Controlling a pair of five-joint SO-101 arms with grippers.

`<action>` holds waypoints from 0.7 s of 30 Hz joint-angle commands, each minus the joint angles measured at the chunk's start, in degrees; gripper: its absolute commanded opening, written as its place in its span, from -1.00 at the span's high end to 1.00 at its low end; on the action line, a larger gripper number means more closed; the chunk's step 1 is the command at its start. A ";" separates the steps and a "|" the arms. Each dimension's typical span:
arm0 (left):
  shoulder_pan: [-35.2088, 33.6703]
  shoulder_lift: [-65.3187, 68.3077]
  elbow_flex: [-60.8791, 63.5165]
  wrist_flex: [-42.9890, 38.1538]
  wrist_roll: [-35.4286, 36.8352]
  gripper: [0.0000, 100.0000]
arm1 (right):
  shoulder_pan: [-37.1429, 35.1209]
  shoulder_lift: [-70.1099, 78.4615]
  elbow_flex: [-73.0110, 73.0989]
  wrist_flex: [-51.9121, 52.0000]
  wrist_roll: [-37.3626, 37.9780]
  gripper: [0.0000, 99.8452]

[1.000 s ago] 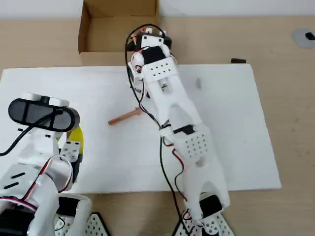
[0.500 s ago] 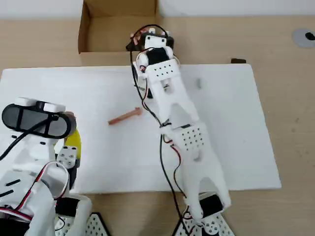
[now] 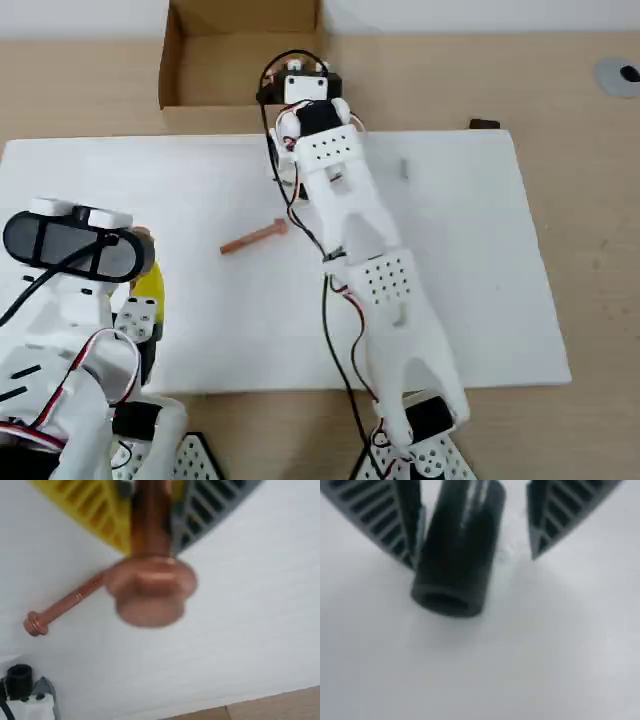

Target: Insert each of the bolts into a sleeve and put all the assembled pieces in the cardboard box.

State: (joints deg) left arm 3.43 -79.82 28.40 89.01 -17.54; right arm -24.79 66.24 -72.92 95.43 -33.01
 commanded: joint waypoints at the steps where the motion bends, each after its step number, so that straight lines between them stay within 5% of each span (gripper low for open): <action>1: 0.44 -0.04 -3.69 0.00 -0.26 0.99 | 0.92 -0.04 -1.63 3.16 4.22 0.68; 9: 0.44 0.04 -4.22 0.00 -0.26 0.99 | 2.15 -0.13 -1.71 6.68 7.56 0.98; 21: 0.44 0.04 -4.22 0.00 -0.18 0.99 | 4.09 -0.66 -13.85 7.03 7.56 0.98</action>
State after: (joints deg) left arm 3.43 -79.82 26.73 89.01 -17.54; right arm -22.51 66.86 -77.76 101.58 -25.89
